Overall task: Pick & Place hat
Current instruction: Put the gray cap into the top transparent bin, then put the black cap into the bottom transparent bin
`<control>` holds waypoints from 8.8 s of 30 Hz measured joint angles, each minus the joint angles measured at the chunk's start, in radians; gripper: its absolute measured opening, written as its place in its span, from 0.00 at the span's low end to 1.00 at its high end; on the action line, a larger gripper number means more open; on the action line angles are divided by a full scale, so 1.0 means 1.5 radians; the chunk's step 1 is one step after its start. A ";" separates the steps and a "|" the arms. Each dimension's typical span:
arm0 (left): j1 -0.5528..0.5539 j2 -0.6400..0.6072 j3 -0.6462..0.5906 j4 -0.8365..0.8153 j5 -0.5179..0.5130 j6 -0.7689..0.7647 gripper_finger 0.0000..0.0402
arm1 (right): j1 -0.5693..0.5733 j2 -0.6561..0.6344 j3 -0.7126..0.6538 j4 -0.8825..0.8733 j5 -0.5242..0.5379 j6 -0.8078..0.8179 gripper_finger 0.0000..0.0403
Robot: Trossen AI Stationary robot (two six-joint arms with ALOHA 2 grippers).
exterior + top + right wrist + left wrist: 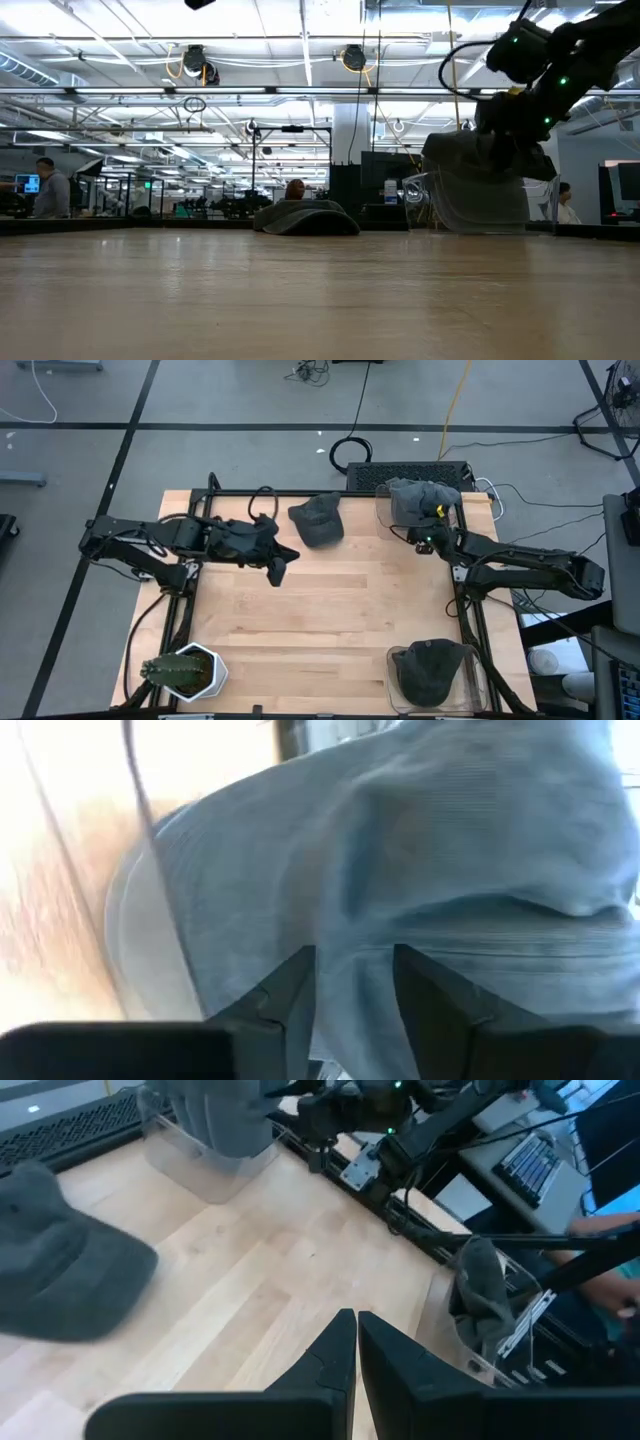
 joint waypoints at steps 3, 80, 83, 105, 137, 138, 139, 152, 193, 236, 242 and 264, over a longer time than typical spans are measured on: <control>0.000 0.007 -0.002 -0.005 0.006 0.003 0.06 | 0.013 -0.021 0.000 -0.013 0.000 0.031 0.33; -0.001 0.017 -0.001 0.022 0.036 0.073 0.06 | -0.173 -0.132 0.123 -0.102 -0.260 0.921 0.31; 0.000 0.017 -0.001 0.024 0.036 0.073 0.06 | -0.190 -0.088 0.114 -0.102 -0.259 0.926 0.31; 0.000 0.017 -0.001 0.024 0.036 0.071 0.06 | -0.246 0.097 0.094 0.008 -0.247 0.870 0.31; 0.011 0.017 -0.001 0.024 0.035 0.092 0.06 | -0.244 0.028 0.085 0.046 -0.404 1.045 0.31; 0.011 0.017 -0.001 0.024 0.035 0.091 0.06 | -0.245 0.039 0.085 0.060 -0.403 1.044 0.31; 0.011 0.017 -0.001 0.024 0.035 0.091 0.06 | -0.245 0.050 0.085 0.072 -0.402 1.037 0.31; 0.011 0.017 -0.001 0.024 0.008 0.065 0.06 | -0.256 0.120 0.086 0.086 -0.419 0.996 0.31; 0.173 0.081 -0.002 0.155 0.038 0.070 0.06 | -0.210 -0.093 0.081 -0.018 -0.510 1.039 0.31; 0.204 0.134 -0.001 0.707 0.253 0.392 0.06 | -0.174 -0.094 0.083 0.635 -0.905 0.855 0.26; 0.257 0.134 -0.001 0.520 0.126 0.269 0.06 | -0.166 -0.091 0.083 0.553 -0.716 0.879 0.20; 0.394 0.200 -0.002 0.041 0.294 0.275 0.32 | -0.068 0.060 0.171 0.359 -0.647 0.867 0.12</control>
